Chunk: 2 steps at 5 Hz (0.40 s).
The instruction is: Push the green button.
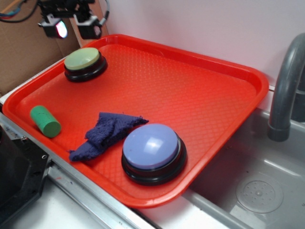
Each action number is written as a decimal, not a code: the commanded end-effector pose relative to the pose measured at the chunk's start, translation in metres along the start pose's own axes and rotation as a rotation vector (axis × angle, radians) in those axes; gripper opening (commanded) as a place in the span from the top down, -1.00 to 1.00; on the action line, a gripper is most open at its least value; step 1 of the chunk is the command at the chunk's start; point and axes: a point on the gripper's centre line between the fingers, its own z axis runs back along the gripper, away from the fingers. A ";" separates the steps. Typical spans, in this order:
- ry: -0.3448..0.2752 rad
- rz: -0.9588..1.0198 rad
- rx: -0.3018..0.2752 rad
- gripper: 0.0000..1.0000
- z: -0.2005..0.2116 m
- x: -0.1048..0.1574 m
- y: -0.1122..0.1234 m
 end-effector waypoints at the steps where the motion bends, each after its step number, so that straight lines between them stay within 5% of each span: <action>1: -0.134 -0.047 0.019 -1.00 0.045 0.000 0.007; 2: -0.164 -0.083 0.021 -1.00 0.056 -0.005 0.003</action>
